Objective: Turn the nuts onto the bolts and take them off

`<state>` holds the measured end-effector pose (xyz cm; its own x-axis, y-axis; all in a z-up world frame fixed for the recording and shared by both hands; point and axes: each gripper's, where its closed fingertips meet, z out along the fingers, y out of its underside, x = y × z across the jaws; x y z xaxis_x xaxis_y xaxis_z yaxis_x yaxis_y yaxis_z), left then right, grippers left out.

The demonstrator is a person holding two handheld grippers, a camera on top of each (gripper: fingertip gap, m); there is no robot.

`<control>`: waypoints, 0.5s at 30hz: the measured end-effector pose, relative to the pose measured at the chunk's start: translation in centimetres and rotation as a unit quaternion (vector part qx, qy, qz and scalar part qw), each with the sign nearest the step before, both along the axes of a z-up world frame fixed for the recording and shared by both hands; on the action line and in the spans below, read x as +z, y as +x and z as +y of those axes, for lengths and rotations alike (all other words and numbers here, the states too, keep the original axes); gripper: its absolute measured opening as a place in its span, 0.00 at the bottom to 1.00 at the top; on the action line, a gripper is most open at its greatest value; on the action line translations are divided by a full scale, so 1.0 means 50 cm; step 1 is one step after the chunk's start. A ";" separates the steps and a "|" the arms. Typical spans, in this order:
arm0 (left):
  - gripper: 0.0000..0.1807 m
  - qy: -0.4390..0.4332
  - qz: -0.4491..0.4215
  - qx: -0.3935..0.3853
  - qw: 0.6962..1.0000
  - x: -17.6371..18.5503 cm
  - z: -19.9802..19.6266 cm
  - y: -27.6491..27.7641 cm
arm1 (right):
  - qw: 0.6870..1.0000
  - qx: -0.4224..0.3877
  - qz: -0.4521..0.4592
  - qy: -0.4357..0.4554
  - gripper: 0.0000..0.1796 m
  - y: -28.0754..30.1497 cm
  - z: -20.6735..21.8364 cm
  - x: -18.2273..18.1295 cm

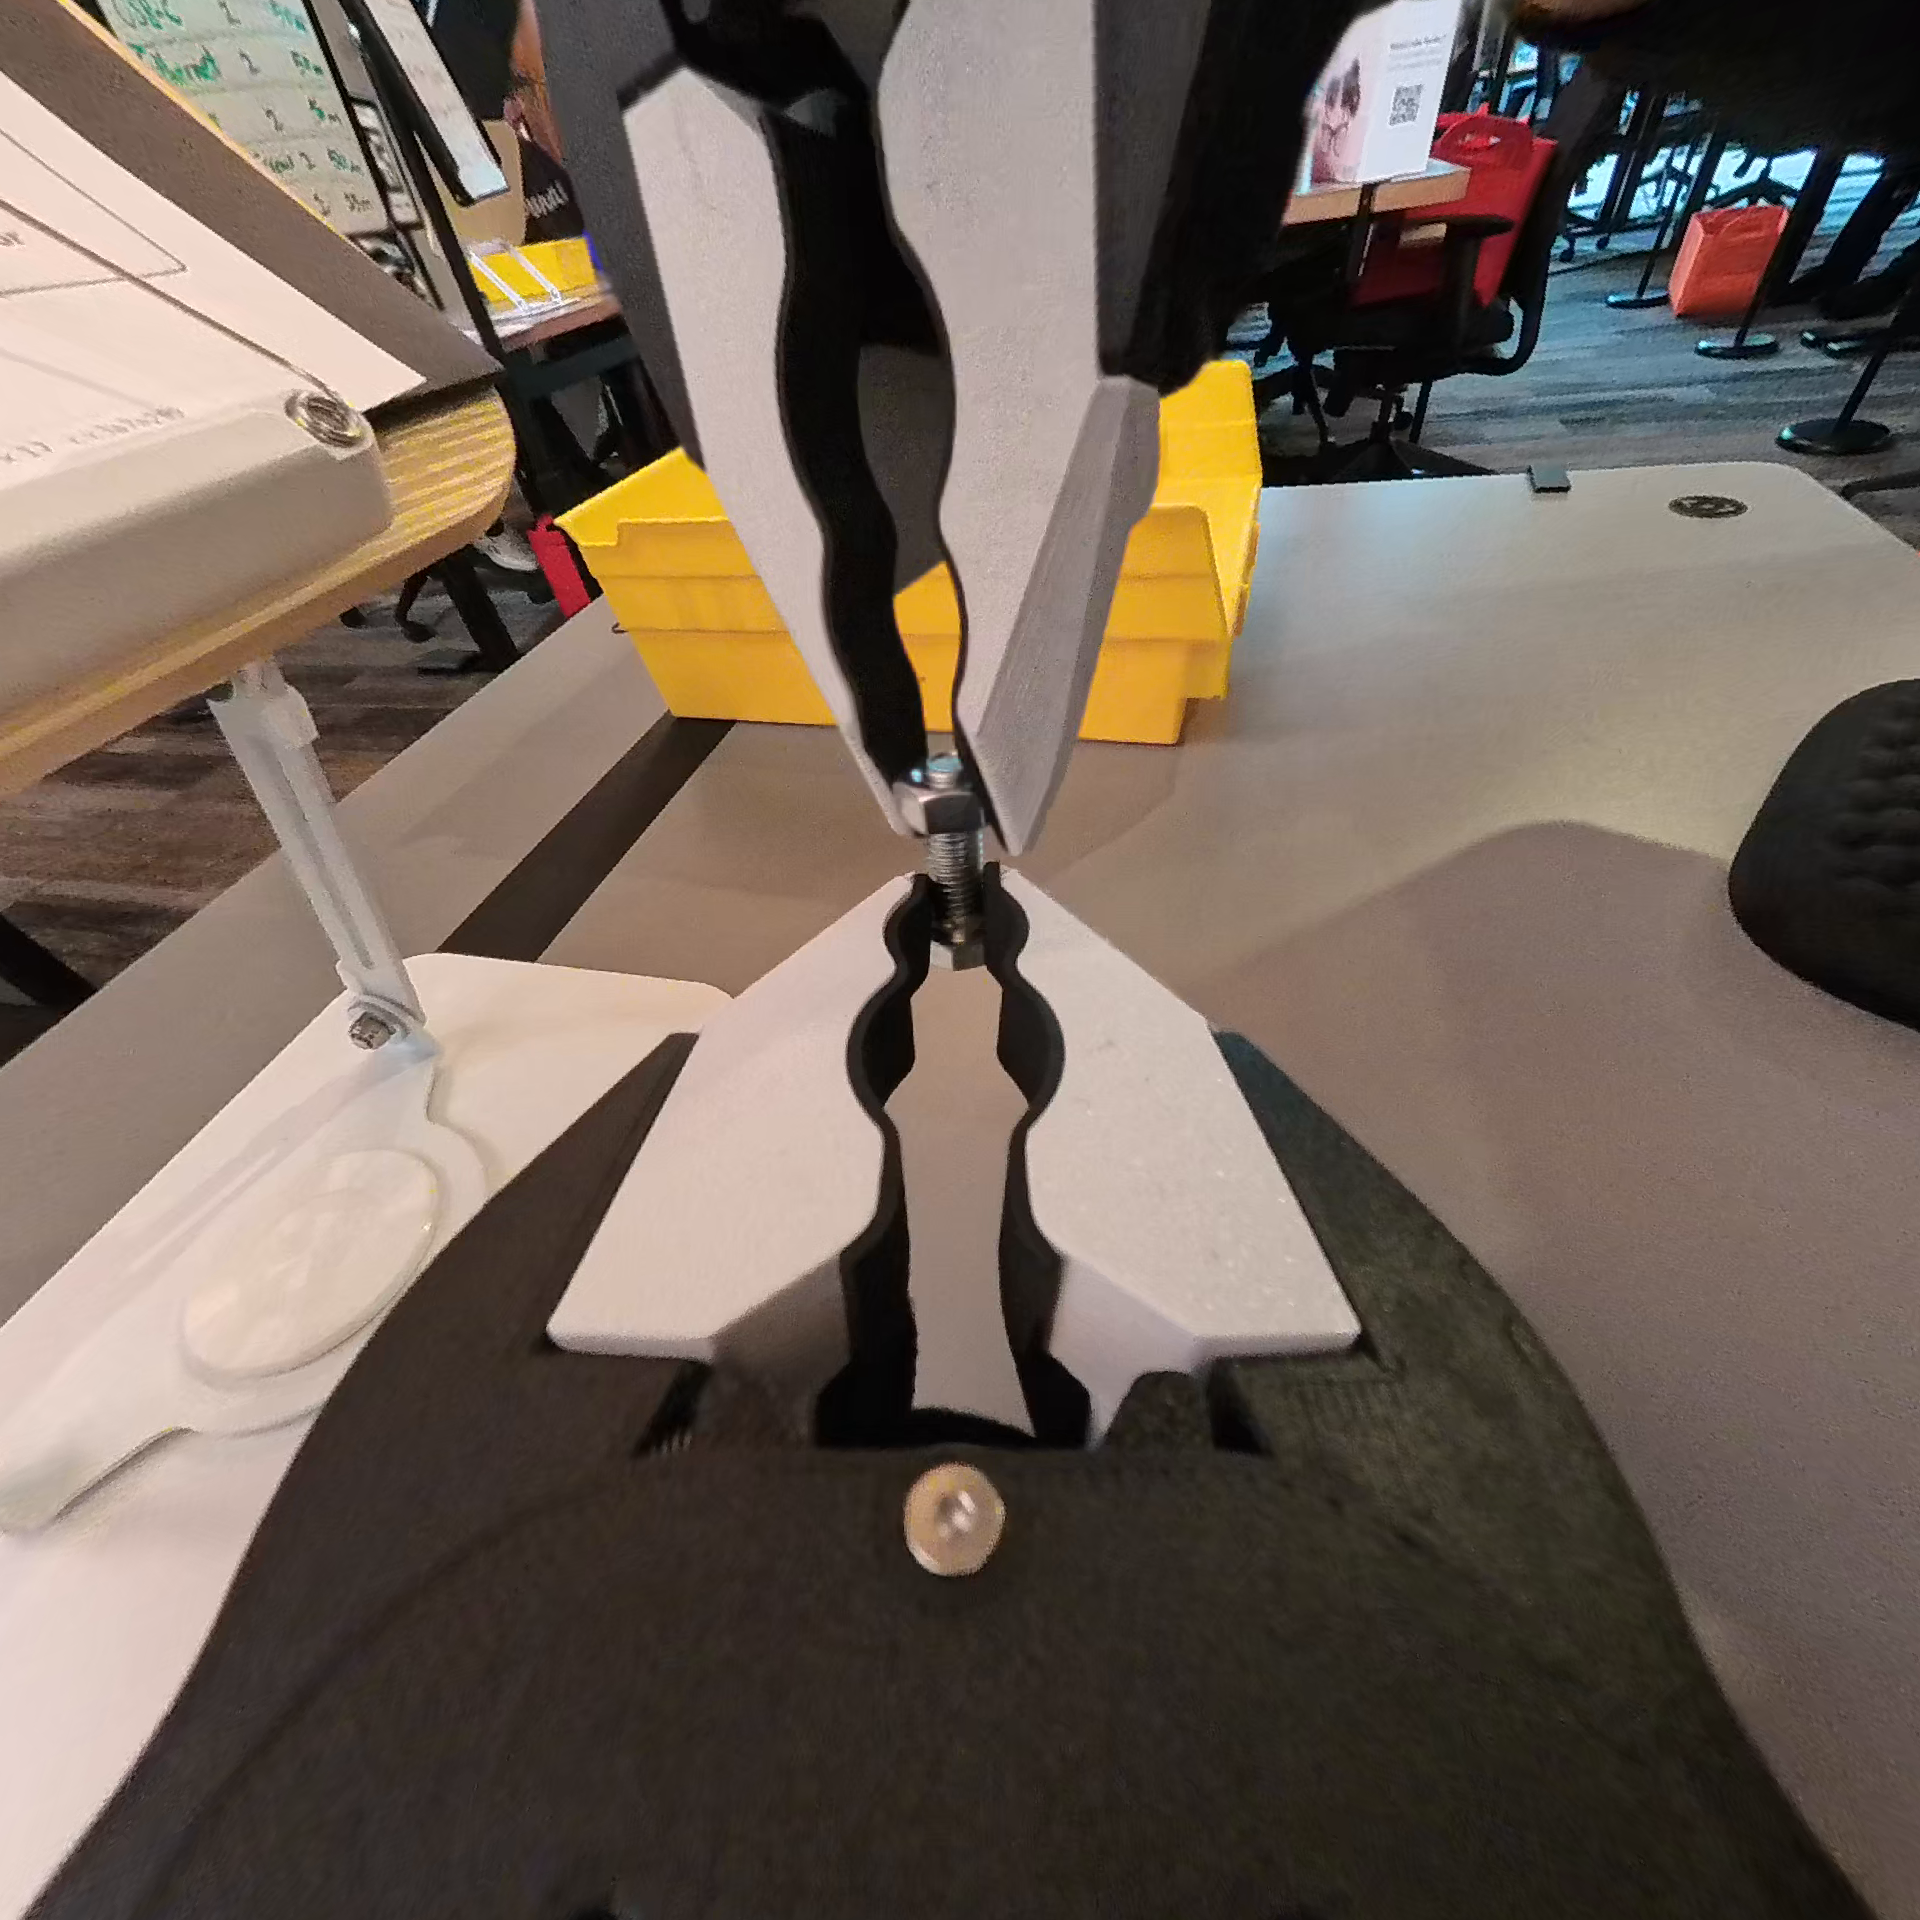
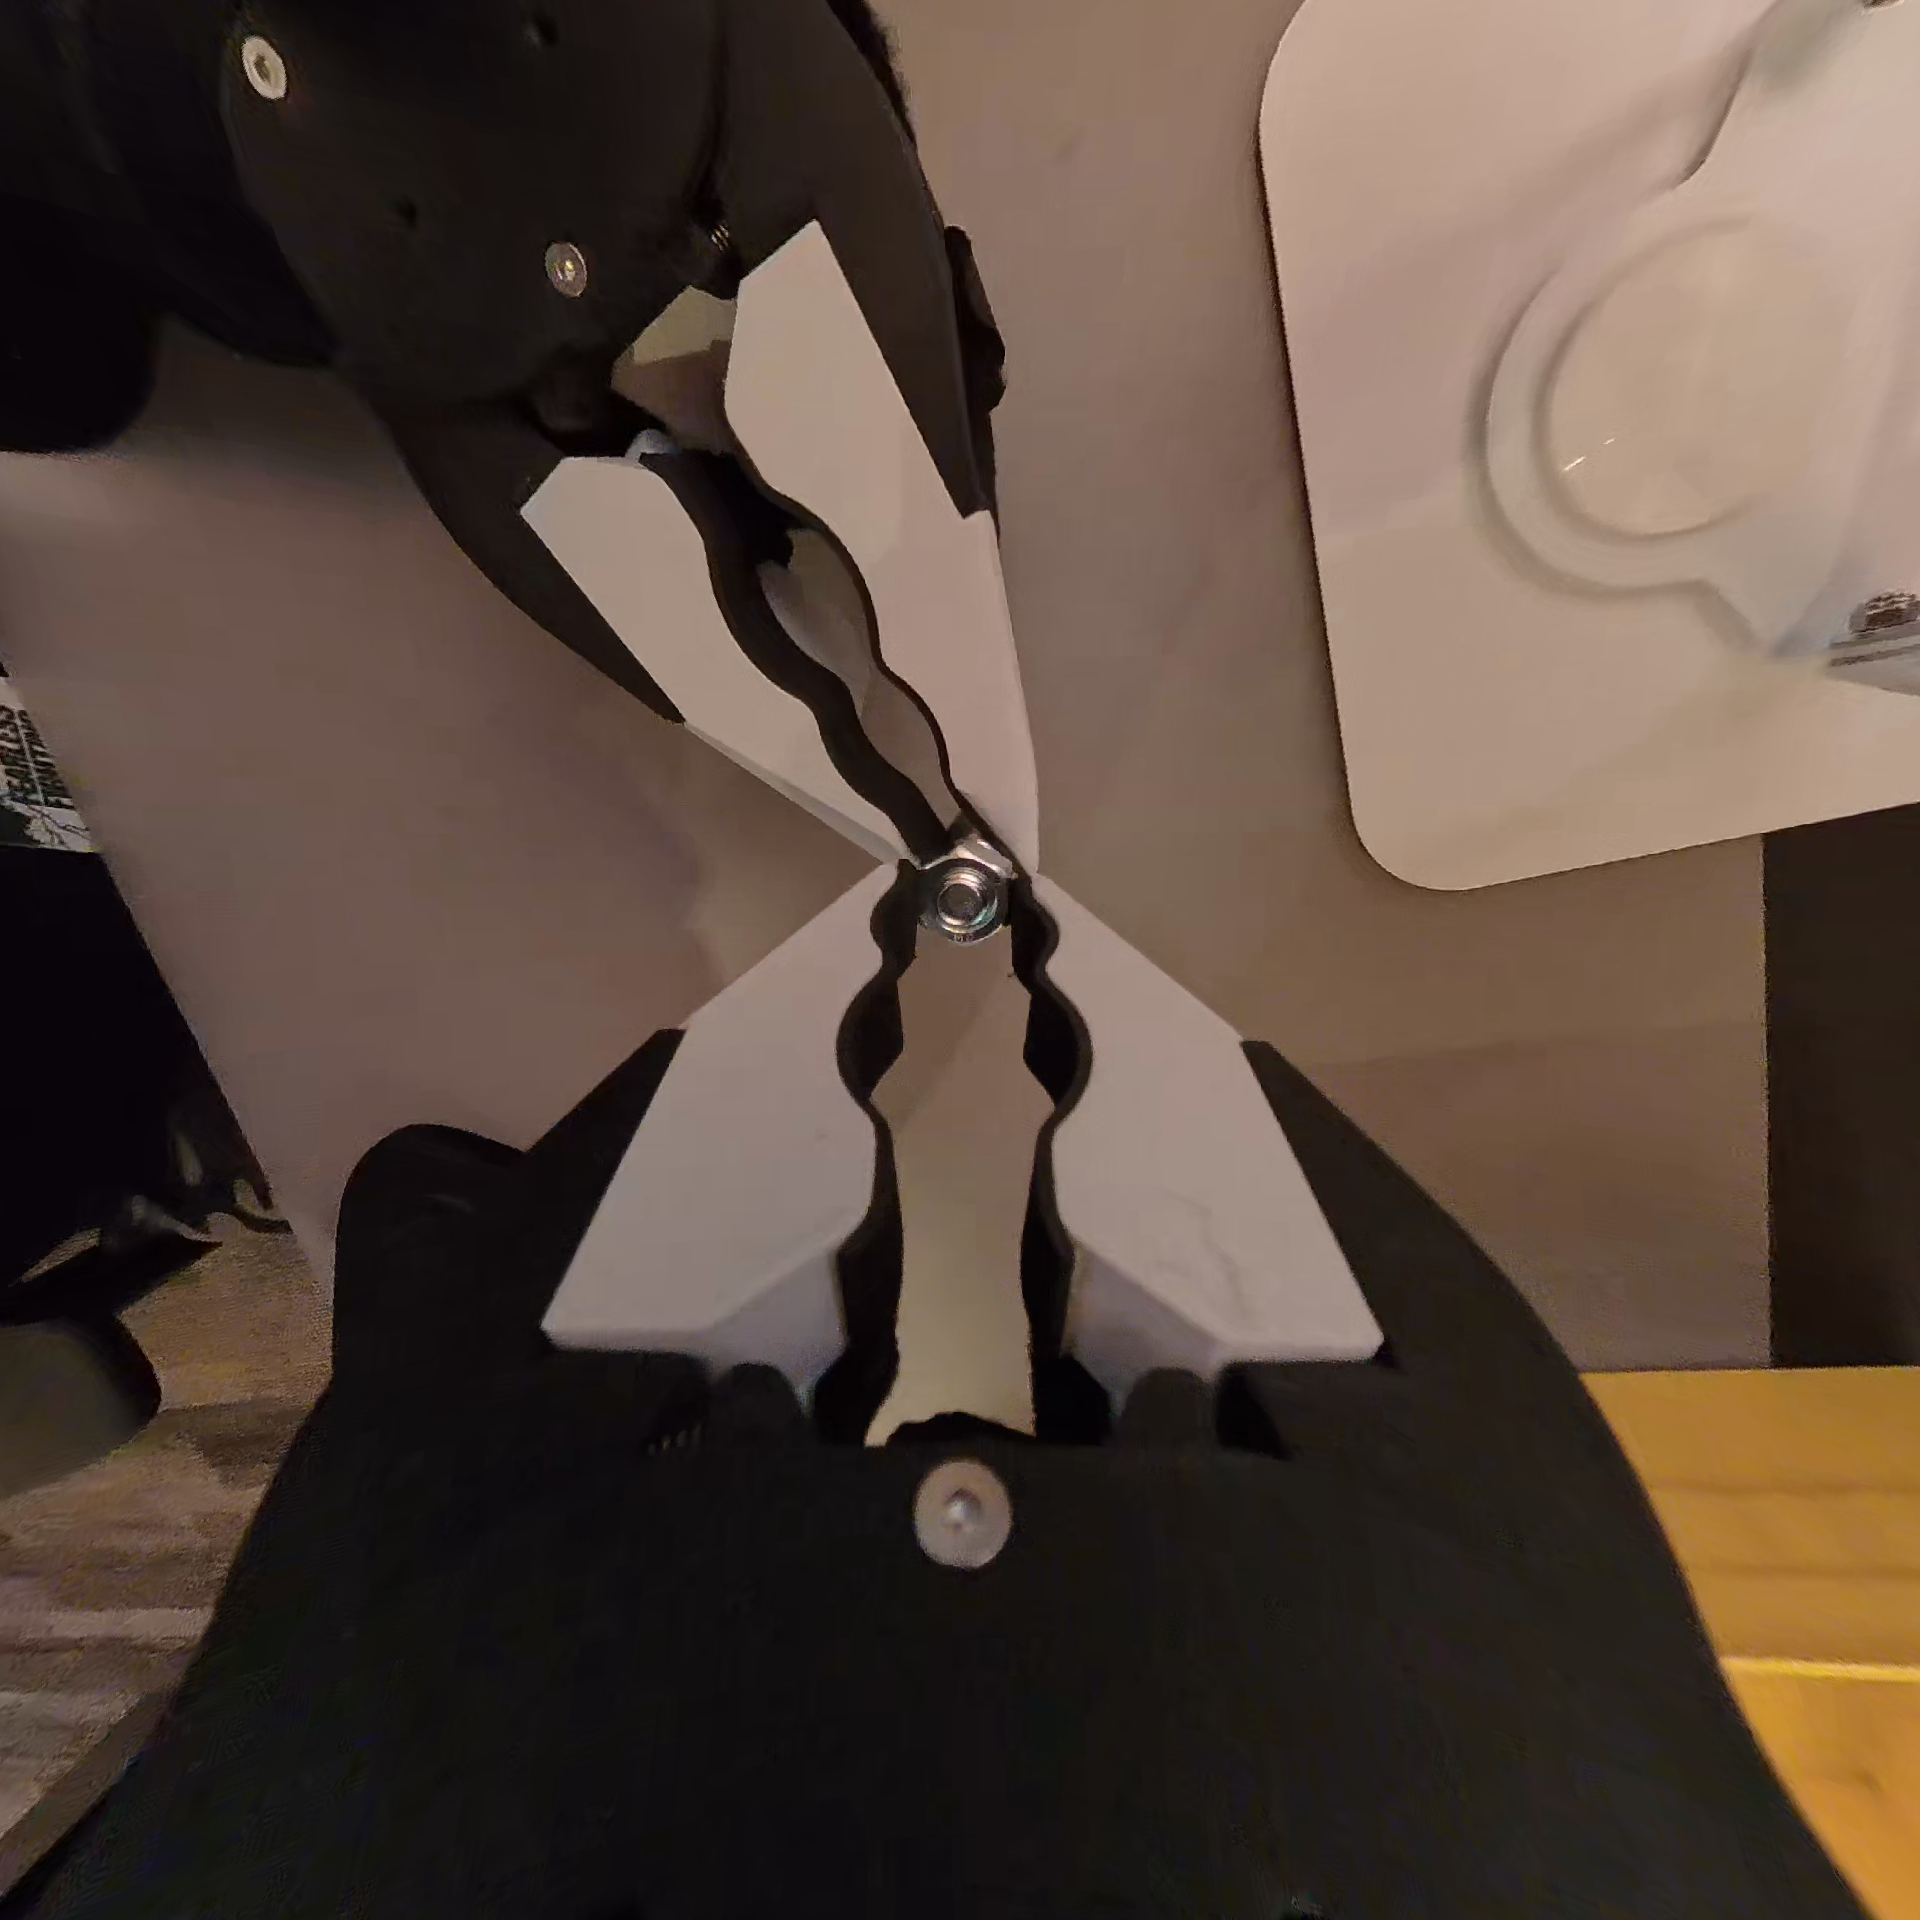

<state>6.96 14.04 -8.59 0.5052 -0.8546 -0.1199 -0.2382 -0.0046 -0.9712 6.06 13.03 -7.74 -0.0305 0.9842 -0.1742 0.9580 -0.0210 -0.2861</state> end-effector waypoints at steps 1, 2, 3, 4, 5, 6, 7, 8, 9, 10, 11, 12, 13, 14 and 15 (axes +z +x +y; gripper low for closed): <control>0.04 0.001 0.002 0.000 1.000 -0.001 -0.001 0.002 | 1.000 0.004 0.004 -0.003 0.15 0.000 -0.001 0.000; 0.04 0.002 -0.002 -0.002 1.000 0.003 -0.002 0.004 | 1.000 0.019 0.011 0.004 0.17 -0.001 -0.001 0.003; 0.04 0.002 -0.005 -0.004 1.000 0.006 -0.003 0.006 | 0.999 0.038 0.021 0.022 0.25 -0.003 0.003 0.007; 0.04 0.004 -0.004 -0.004 1.000 0.007 -0.004 0.006 | 0.997 0.064 0.025 0.045 0.25 -0.002 0.007 0.011; 0.04 0.003 -0.004 -0.004 1.000 0.006 -0.003 0.006 | 0.992 0.100 0.025 0.068 0.25 0.001 0.007 0.014; 0.04 0.002 -0.006 -0.004 1.000 0.006 -0.003 0.005 | 0.985 0.139 0.029 0.093 0.26 0.001 0.007 0.018; 0.04 0.001 -0.007 -0.004 1.000 0.006 -0.003 0.004 | 0.977 0.174 0.033 0.121 0.26 0.000 0.009 0.021; 0.04 0.001 -0.008 -0.004 1.000 0.007 -0.003 0.004 | 0.968 0.205 0.031 0.144 0.25 0.001 0.011 0.023; 0.04 0.001 -0.008 -0.005 1.000 0.007 -0.003 0.005 | 0.958 0.234 0.026 0.161 0.23 0.003 0.010 0.022; 0.04 0.001 -0.007 -0.006 1.000 0.006 -0.004 0.006 | 0.951 0.257 0.023 0.172 0.21 0.003 0.008 0.020; 0.04 0.001 -0.006 -0.007 1.000 0.005 -0.004 0.007 | 0.946 0.272 0.017 0.178 0.20 0.004 0.008 0.017; 0.04 0.001 -0.006 -0.007 1.000 0.005 -0.005 0.008 | 0.941 0.285 0.009 0.181 0.19 0.006 0.007 0.013; 0.04 0.001 -0.006 -0.008 1.000 0.005 -0.005 0.008 | 0.937 0.296 0.004 0.185 0.16 0.007 0.006 0.010; 0.04 0.001 -0.006 -0.008 1.000 0.005 -0.005 0.008 | 0.934 0.304 0.002 0.188 0.13 0.006 0.006 0.007; 0.04 0.002 -0.006 -0.007 1.000 0.006 -0.005 0.007 | 0.933 0.307 0.000 0.188 0.12 0.005 0.007 0.004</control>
<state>7.33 13.79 -8.29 0.4940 -0.8616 -0.1169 -0.2267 0.0021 -0.9740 6.32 13.37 -7.56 -0.6084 0.7728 0.1804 0.7564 0.6335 -0.1629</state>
